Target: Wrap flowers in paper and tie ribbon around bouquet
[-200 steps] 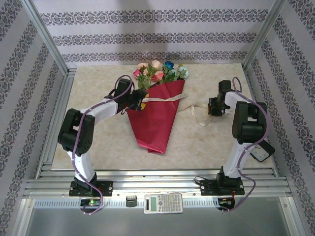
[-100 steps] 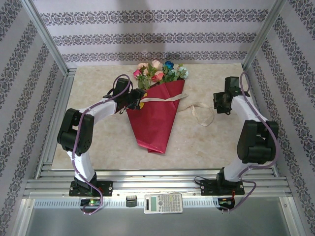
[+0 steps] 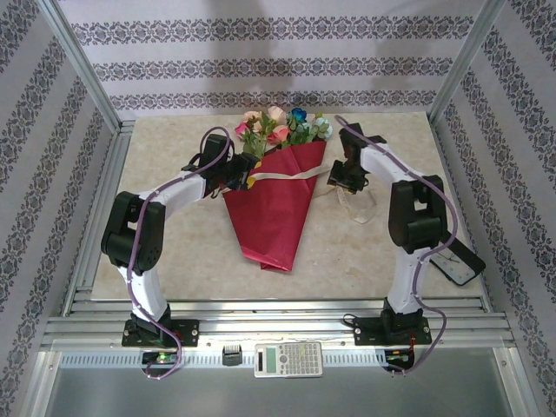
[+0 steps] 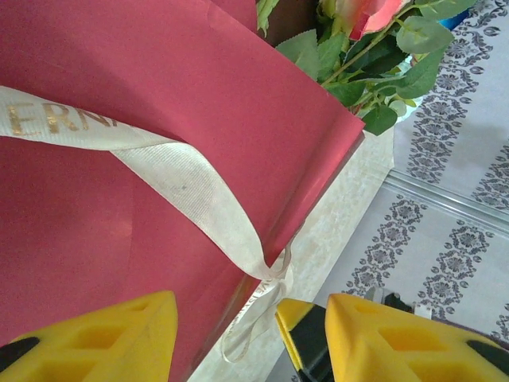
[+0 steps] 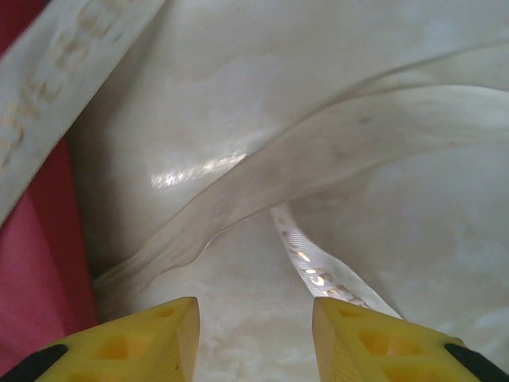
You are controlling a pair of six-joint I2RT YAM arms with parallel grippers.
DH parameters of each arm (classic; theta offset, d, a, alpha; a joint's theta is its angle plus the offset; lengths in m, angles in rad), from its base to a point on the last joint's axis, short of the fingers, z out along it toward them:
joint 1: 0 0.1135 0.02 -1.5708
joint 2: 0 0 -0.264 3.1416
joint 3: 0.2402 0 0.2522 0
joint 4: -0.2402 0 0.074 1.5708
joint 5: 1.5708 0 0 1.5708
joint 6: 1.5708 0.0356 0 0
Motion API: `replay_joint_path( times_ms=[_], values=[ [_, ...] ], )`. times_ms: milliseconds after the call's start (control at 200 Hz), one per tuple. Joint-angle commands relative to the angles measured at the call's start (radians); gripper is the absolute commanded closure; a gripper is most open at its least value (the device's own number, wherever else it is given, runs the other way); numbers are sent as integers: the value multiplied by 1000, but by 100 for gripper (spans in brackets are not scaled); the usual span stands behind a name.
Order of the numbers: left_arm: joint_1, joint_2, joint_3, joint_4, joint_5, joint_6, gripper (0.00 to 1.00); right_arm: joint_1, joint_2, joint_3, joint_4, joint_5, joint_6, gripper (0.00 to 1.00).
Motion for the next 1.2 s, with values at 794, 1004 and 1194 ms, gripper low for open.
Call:
replay_joint_path(
  times_ms=[794, 1004, 1194],
  values=[
    [33, -67, -41, -98, -10, 14, 46, 27, 107, 167, -240, -44, -298, 100],
    [34, -53, -49, -82, -1, -7, 46, 28, -114, -54, -261, -373, -330, 100],
    [33, -54, -44, -101, -7, 5, 46, 18, -318, -187, -118, -599, -263, 100]
  ],
)
